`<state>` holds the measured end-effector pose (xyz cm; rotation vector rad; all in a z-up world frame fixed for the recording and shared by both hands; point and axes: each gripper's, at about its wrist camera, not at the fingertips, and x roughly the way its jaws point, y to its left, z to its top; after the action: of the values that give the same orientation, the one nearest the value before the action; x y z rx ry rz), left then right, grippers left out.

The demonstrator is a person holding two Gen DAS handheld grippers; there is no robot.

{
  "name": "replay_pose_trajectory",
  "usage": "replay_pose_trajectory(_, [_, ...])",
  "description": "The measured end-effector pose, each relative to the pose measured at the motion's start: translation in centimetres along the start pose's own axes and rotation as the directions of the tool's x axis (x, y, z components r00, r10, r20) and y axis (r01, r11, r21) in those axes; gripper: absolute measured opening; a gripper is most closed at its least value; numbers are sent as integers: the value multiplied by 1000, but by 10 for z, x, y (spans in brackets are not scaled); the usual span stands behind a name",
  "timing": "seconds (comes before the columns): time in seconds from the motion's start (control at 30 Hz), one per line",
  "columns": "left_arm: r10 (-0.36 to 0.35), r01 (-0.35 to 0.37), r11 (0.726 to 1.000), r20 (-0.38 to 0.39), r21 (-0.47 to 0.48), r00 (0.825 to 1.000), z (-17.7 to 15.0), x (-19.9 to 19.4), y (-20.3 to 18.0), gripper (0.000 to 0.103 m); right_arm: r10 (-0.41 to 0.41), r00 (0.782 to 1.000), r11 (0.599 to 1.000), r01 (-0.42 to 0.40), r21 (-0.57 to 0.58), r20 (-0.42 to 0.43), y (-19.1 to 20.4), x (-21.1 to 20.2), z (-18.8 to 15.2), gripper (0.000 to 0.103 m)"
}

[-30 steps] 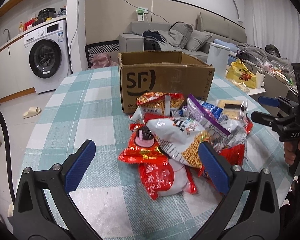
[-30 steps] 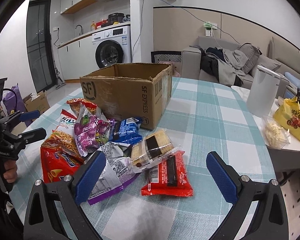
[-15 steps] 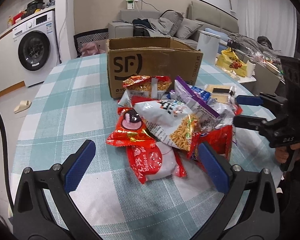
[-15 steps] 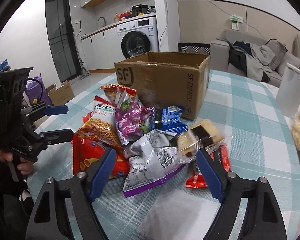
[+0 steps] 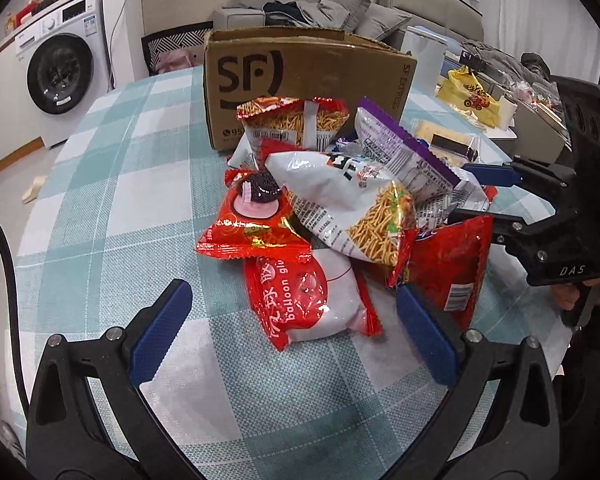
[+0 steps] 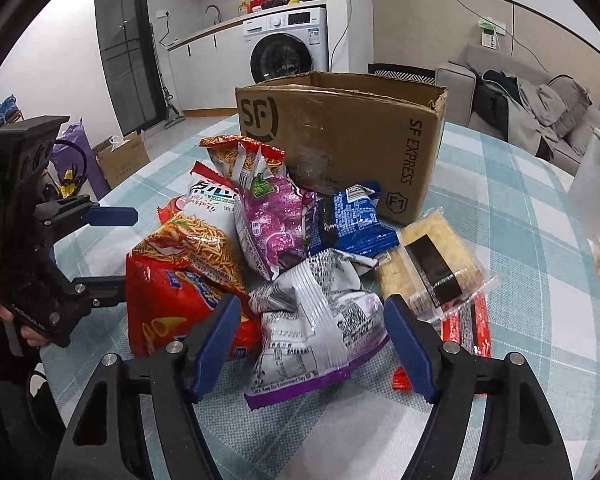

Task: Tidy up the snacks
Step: 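Move both tools down toward the snack bags in front of the box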

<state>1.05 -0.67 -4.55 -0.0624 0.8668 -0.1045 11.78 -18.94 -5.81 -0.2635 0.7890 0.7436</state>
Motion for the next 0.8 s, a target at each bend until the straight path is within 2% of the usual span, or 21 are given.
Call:
replay_pose_trajectory(0.07, [1,-1,1000,-14,-7,1000,0,6,2,99,-3,1000,1000,3,-9,-6,0,3,3,76])
replay_pose_trajectory(0.2, [-19,17,999,-53,-35,998,0,18,7,83,-5,1000,1000,5,-8,-21,-1,8,7,76])
replay_pose_trajectory(0.33, [-43,42,998,-36,-40,998,1,20,10,67,-1,1000,1000,1,-18,-26,-1,6,4,76])
replay_pose_trajectory(0.5, [-68,67,996,-32,-52,997,1,19,12,52,17,998,1000,-18,-21,-53,-2,7,3,76])
replay_pose_trajectory(0.73, [-99,98,993,-17,-59,995,-1,9,12,49,8,996,1000,-10,-22,-85,-4,18,3,76])
replay_pose_trajectory(0.8, [-106,105,993,-13,-50,994,0,6,10,49,0,995,1000,-2,-18,-101,-3,21,1,72])
